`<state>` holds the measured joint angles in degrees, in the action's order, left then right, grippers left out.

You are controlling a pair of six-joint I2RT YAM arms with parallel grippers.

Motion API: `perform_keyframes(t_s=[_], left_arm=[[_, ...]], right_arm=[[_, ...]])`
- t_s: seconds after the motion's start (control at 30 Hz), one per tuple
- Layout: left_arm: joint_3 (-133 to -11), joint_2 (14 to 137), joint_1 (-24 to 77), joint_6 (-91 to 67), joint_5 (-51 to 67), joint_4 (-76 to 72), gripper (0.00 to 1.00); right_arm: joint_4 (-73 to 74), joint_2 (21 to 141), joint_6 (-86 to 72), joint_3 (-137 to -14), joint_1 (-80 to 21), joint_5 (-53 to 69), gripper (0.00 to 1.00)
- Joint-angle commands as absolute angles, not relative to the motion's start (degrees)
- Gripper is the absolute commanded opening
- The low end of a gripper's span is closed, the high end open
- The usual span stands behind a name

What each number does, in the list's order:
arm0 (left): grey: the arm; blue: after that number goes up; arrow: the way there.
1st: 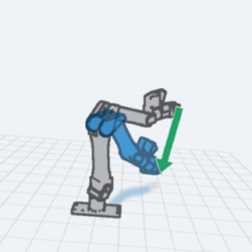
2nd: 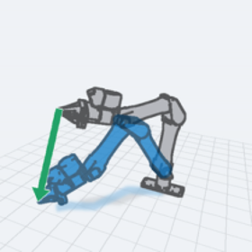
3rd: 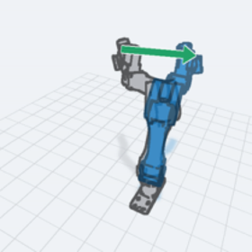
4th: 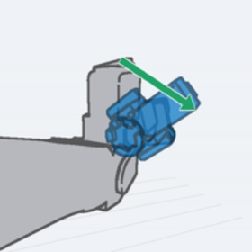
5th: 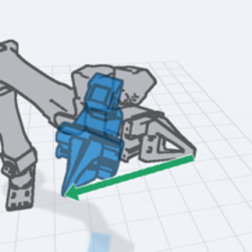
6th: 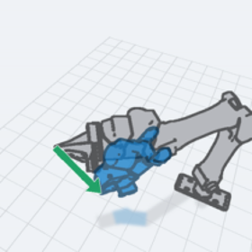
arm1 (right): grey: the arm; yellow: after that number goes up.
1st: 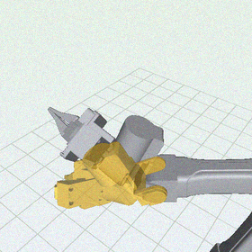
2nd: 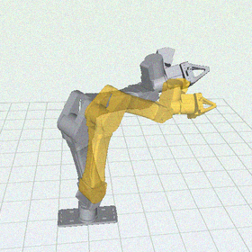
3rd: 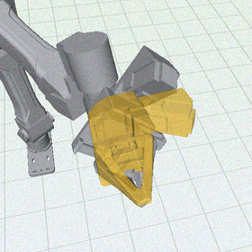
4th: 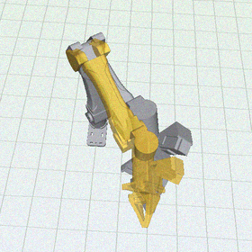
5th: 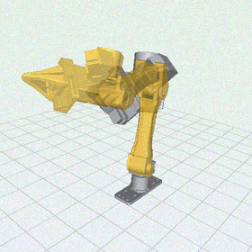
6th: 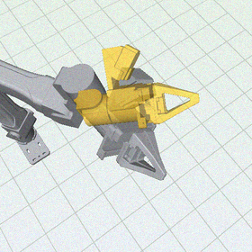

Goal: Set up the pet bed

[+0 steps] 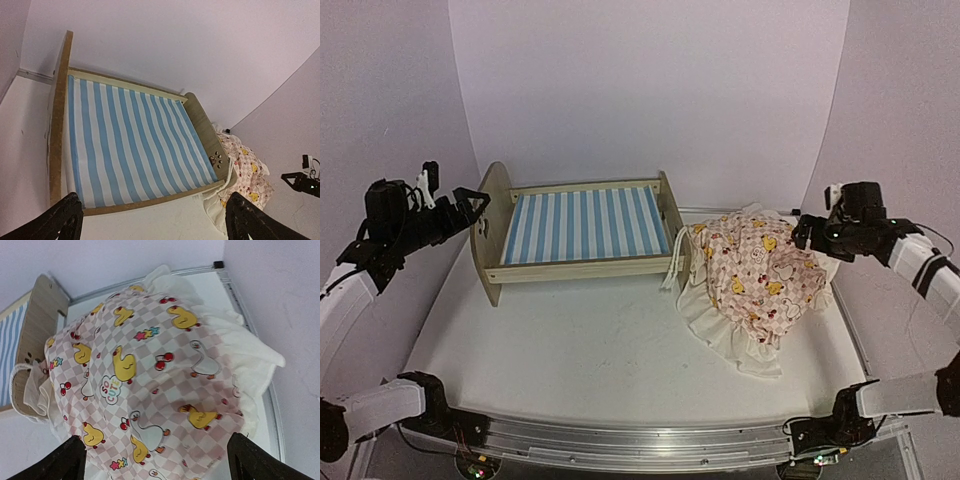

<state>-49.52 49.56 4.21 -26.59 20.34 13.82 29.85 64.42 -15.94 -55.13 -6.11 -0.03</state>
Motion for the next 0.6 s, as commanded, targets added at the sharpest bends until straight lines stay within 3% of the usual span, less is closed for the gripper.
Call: perform_keyframes(t_s=[0.0, 0.17, 0.43, 0.57], left_arm=[[-51.05, 51.57, 6.14, -29.01, 26.96, 8.89, 0.99], [-50.47, 53.91, 14.21, -29.26, 23.48, 8.14, 0.99], [-50.32, 60.52, 24.75, -29.31, 20.47, 6.98, 0.99], [-50.79, 63.99, 28.7, -30.12, 19.28, 5.29, 0.99]], right_arm=[[33.83, 77.53, -8.78, -64.63, -18.8, -12.26, 1.0], [36.62, 90.94, -6.41, -71.05, -24.9, -17.26, 1.0], [36.54, 100.22, -5.68, -71.66, -25.06, -17.77, 1.0], [33.44, 101.77, -7.55, -68.07, -26.1, -13.77, 0.91]])
